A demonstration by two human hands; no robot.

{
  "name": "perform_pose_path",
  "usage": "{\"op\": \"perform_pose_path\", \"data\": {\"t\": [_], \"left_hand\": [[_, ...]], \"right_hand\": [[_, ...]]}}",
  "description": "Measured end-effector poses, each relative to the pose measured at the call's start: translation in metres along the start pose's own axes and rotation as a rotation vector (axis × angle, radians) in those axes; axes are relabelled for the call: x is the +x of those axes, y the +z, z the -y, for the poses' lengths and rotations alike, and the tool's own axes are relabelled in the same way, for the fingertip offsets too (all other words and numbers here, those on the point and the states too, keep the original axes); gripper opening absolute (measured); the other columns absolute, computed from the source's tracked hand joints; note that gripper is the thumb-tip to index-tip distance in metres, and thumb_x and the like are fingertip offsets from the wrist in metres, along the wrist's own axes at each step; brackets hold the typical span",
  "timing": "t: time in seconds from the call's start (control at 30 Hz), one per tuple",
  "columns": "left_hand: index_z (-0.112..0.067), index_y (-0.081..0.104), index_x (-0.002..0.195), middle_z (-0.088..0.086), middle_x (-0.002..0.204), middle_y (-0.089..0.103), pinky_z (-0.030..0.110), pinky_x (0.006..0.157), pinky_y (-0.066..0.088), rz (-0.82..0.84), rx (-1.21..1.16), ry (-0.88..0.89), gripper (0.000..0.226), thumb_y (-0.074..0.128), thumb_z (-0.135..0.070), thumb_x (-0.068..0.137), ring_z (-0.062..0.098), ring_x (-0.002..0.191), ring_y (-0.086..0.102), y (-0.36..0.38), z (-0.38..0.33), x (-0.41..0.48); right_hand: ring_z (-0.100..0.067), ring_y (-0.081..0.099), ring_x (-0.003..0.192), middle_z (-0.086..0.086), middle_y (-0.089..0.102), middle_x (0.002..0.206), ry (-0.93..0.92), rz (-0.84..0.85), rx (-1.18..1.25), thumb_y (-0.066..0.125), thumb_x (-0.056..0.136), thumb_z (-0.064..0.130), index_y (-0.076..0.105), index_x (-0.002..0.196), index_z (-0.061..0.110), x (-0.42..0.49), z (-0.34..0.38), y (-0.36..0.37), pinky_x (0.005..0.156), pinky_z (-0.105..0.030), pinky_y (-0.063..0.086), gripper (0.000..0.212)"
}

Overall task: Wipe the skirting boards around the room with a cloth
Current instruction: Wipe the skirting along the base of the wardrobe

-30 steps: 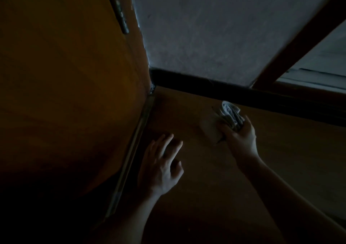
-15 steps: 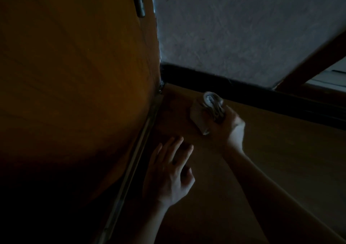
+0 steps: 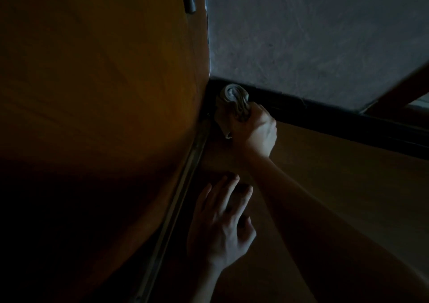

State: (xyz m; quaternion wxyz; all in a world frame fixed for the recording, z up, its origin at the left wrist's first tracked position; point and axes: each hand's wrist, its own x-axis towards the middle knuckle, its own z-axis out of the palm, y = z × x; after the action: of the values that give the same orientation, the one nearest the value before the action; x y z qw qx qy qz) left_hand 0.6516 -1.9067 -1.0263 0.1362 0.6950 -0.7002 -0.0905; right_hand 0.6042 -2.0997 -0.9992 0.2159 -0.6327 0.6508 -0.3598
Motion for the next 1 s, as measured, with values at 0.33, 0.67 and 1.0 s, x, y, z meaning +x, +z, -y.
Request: {"op": "perform_pose_path", "data": {"t": [0.33,0.67,1.0], "left_hand": [[-0.033,0.050,0.147,0.000,0.160,0.037,0.046,0.117,0.031,-0.017,-0.010,0.013,0.061,0.056,-0.046,0.087,0.017,0.148,0.032,0.000,0.000,-0.001],[-0.035,0.048,0.147,-0.001,0.161,0.034,0.046,0.119,0.027,0.000,-0.009,0.006,0.061,0.054,-0.048,0.088,0.016,0.150,0.026,0.005,0.003,-0.002],[-0.035,0.044,0.149,0.001,0.161,0.034,0.049,0.118,0.030,0.022,-0.019,0.000,0.061,0.051,-0.050,0.090,0.019,0.148,0.029,0.002,0.001,-0.001]], "right_hand": [[-0.016,0.063,0.078,0.004,0.066,0.089,0.058,-0.089,0.014,0.063,0.085,0.040,0.065,0.092,0.016,-0.004,-0.027,-0.024,0.065,-0.038,0.054,0.024],[-0.013,0.061,0.075,0.002,0.064,0.088,-0.021,-0.059,0.024,0.049,0.084,0.051,0.065,0.092,0.013,-0.004,-0.032,-0.031,0.064,-0.034,0.052,0.041],[-0.019,0.065,0.084,0.001,0.067,0.094,0.111,-0.122,-0.050,0.056,0.085,0.047,0.066,0.097,0.016,-0.007,-0.058,-0.066,0.066,-0.034,0.050,0.034]]}}
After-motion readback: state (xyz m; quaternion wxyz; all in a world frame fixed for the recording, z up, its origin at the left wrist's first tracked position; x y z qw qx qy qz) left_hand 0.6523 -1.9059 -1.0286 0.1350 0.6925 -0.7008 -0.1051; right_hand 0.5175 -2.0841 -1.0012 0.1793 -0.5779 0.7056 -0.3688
